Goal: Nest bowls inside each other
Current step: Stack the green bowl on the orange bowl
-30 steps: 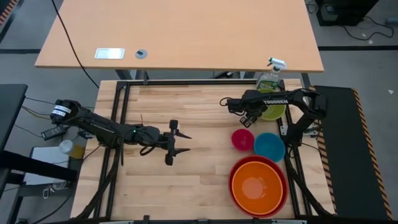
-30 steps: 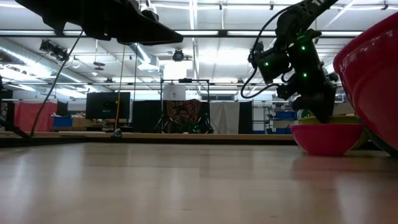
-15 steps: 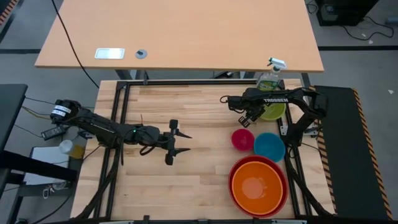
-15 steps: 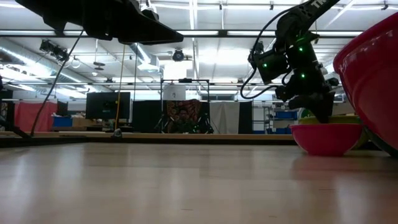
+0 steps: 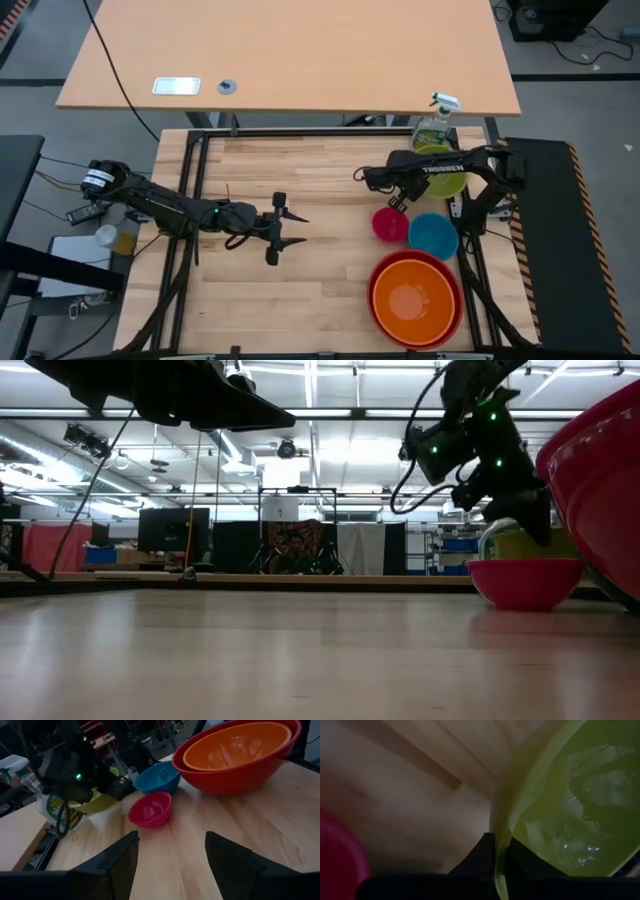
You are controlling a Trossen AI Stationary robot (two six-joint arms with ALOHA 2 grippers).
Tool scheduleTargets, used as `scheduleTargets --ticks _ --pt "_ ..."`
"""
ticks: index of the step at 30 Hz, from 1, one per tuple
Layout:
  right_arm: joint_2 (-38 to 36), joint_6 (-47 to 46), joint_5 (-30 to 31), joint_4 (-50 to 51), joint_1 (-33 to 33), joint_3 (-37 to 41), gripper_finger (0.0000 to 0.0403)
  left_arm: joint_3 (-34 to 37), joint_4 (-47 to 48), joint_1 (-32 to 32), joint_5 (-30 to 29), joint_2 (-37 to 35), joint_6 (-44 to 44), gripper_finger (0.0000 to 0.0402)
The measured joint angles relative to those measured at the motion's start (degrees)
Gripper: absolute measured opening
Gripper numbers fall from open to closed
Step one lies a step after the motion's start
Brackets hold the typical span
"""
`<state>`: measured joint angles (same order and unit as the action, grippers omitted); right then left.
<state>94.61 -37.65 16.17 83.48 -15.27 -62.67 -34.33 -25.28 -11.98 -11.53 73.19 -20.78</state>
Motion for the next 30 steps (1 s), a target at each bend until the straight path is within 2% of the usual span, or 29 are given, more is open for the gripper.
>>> scheduleTargets --ticks 7,18,25,30 --pt "0.0 -4.8 0.5 5.9 7.1 -6.6 0.0031 0.0 -0.2 0.3 0.0 0.0 -0.6 0.0233" --pt "0.0 -14.1 -1.1 6.6 21.7 -15.9 0.0031 0.0 0.2 0.3 0.0 0.0 -0.6 0.0233" --pt "0.0 -20.4 -7.9 6.6 33.6 -22.3 0.0031 0.0 0.3 0.3 0.0 0.0 1.0 0.0233" --pt "0.0 -27.7 -8.9 6.5 42.4 -29.0 0.0031 0.0 0.2 0.3 0.0 0.0 1.1 0.0233"
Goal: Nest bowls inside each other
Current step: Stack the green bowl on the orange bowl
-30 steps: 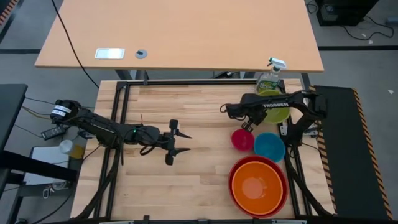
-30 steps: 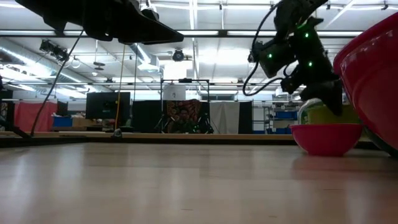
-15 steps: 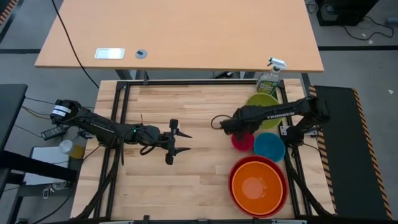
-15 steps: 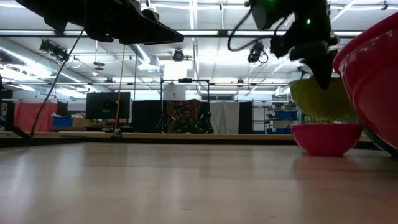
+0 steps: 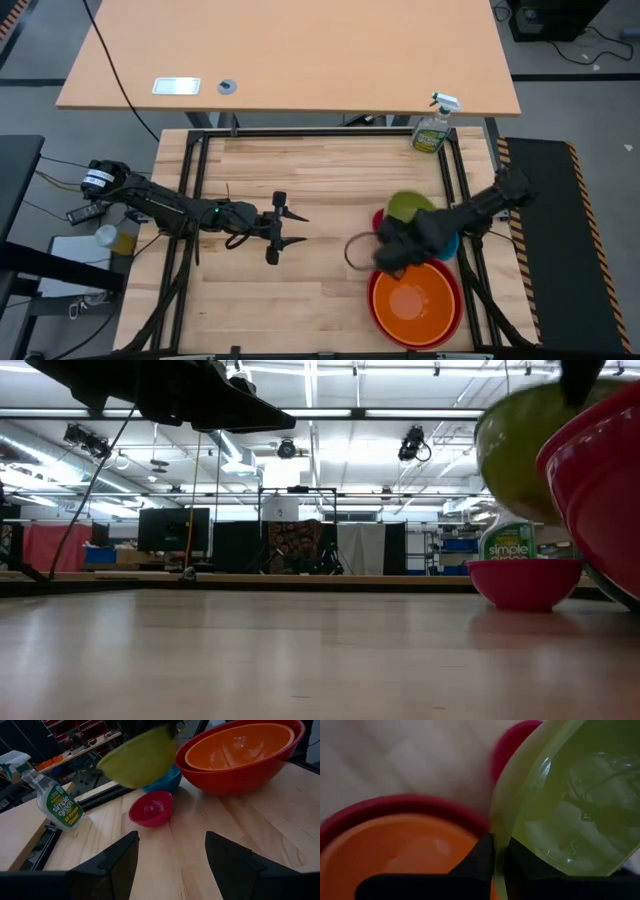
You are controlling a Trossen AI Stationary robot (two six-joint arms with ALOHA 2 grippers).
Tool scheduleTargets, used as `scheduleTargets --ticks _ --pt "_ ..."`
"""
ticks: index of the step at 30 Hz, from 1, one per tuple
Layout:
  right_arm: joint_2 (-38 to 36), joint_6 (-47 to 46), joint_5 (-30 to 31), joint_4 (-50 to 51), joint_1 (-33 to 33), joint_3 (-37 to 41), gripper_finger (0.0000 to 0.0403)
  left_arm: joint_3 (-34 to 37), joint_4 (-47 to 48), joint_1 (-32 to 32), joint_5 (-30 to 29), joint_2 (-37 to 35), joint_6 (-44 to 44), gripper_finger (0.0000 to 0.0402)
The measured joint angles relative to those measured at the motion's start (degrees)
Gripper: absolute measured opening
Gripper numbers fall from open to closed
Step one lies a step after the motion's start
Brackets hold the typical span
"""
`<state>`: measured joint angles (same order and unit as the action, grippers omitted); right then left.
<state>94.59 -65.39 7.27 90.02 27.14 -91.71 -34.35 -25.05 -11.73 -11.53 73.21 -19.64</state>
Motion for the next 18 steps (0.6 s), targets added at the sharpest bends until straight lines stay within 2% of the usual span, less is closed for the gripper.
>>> scheduleTargets --ticks 9,15,18 --pt "-0.1 -9.2 0.5 0.2 12.7 -6.0 0.0032 0.0 -0.2 0.0 0.0 0.0 -0.1 0.0233" --pt "0.0 -9.9 4.2 -0.1 16.0 -8.8 0.0032 0.0 -2.4 0.0 0.0 0.0 -1.1 0.0233" --pt "-0.1 -10.1 3.4 -1.8 17.0 -8.9 0.0032 0.0 -2.6 0.0 0.0 0.0 -1.1 0.0233"
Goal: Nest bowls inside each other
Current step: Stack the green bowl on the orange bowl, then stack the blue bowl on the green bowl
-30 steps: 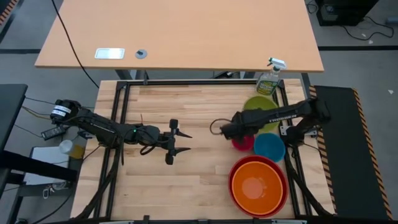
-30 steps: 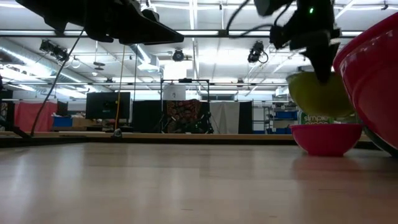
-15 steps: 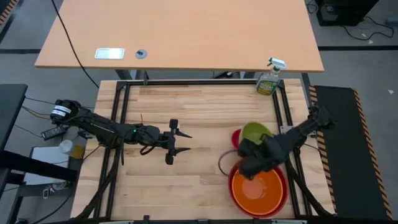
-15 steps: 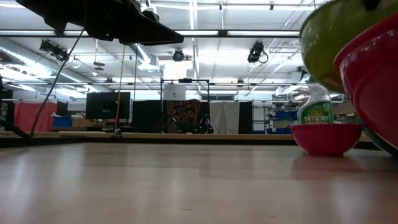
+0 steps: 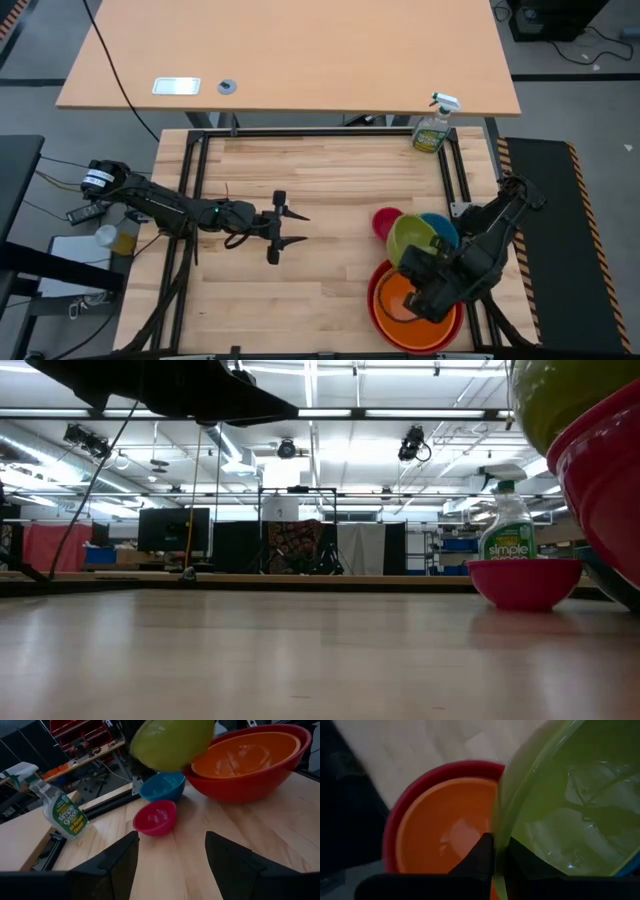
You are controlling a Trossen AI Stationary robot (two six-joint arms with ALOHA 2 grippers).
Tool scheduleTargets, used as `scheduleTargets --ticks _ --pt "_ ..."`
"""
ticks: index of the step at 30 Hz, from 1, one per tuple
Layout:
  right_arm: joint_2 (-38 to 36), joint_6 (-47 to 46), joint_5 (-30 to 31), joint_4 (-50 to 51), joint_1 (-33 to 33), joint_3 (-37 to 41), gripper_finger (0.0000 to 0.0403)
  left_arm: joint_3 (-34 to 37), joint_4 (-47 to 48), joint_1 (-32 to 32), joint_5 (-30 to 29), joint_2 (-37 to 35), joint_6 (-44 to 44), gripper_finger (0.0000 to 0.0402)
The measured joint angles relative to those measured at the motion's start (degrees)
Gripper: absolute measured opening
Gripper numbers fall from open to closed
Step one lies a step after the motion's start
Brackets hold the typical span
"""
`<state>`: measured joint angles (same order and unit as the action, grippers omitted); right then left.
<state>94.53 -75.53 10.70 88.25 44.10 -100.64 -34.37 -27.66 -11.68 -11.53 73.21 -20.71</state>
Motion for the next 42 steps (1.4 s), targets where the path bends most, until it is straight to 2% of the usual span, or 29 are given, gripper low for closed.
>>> scheduleTargets --ticks 6,11,16,26,31,39,42 --pt "1.0 -1.2 -5.6 -6.9 2.0 0.0 0.0032 0.0 0.0 0.0 0.0 0.0 0.0 0.0233" --pt "2.9 -5.6 -9.2 -6.4 3.1 0.0 0.0032 0.0 0.0 0.0 0.0 0.0 -0.9 0.0233" --pt "6.9 -6.1 -14.3 -6.8 3.1 0.0 0.0034 0.0 -0.8 0.0 0.0 0.0 -1.4 0.0233" --pt "12.9 -7.0 -19.7 -8.2 1.1 0.0 0.0065 0.0 -3.0 0.0 0.0 0.0 -4.0 0.0233" --pt "13.0 -10.6 -21.8 -8.4 -0.1 0.0 0.0100 0.0 -3.5 -0.2 0.0 0.0 -6.0 0.0233" --pt "10.3 -13.4 -25.6 -11.0 -2.5 0.0 0.0191 0.0 -3.3 -2.1 0.0 0.0 -8.2 0.0233" --pt "9.0 -12.1 -22.2 -8.6 -3.9 0.0 0.0209 0.0 -2.5 -2.5 0.0 0.0 -8.2 0.0233"
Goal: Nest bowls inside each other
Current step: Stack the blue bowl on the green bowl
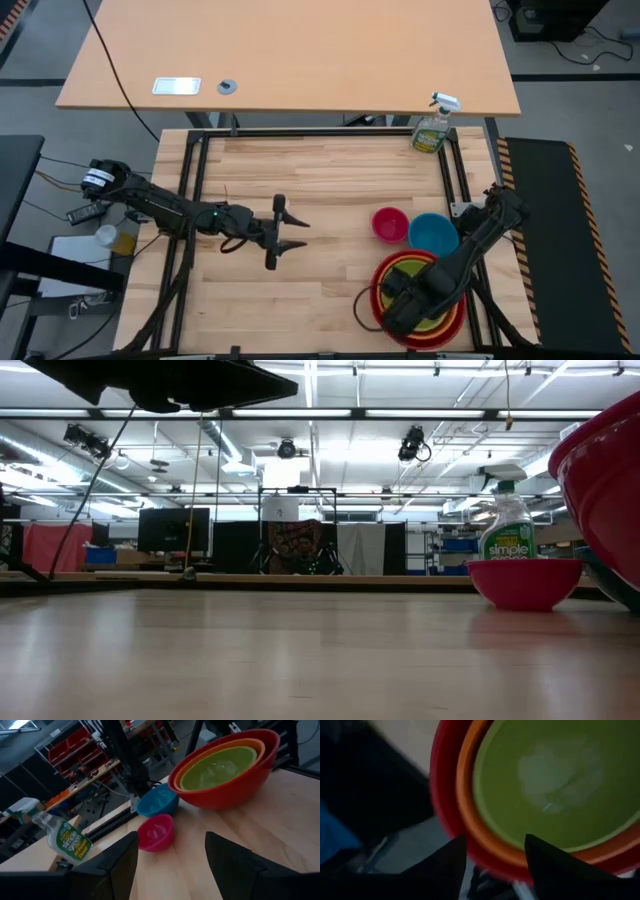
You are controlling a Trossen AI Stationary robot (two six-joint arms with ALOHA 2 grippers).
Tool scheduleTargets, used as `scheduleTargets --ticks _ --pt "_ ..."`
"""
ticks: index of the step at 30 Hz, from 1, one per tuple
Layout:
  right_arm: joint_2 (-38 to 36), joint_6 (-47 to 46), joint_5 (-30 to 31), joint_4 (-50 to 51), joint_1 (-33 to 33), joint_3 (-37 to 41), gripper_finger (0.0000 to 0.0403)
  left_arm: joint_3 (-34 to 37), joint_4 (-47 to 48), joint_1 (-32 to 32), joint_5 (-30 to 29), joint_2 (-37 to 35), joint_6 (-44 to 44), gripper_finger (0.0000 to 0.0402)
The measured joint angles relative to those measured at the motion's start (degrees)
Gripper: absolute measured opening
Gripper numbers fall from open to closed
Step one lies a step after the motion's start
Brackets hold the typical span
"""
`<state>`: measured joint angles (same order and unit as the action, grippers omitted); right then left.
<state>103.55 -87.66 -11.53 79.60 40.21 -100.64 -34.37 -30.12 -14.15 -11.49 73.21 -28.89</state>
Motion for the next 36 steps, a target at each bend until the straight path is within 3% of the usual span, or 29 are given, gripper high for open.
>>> scheduleTargets --ticks 5,9,19,28,36 --pt "-0.7 6.6 14.1 9.3 -3.0 -0.1 0.0209 0.0 2.8 0.4 0.0 0.0 1.6 0.0233" --pt "-1.1 13.5 21.8 10.0 -6.3 1.9 0.0200 0.0 3.8 0.4 0.1 0.0 2.7 0.0233" --pt "-1.6 31.5 27.2 5.4 -19.5 12.2 0.0184 0.0 6.9 -0.9 2.8 0.0 3.8 0.0233" --pt "-1.5 39.9 19.7 -4.8 -31.9 18.8 0.0234 0.0 8.4 -0.8 2.8 0.0 4.6 0.0233" --pt "-1.5 37.0 11.5 -11.6 -37.3 25.0 0.0301 0.0 10.3 -0.8 2.8 0.0 6.4 0.0233"
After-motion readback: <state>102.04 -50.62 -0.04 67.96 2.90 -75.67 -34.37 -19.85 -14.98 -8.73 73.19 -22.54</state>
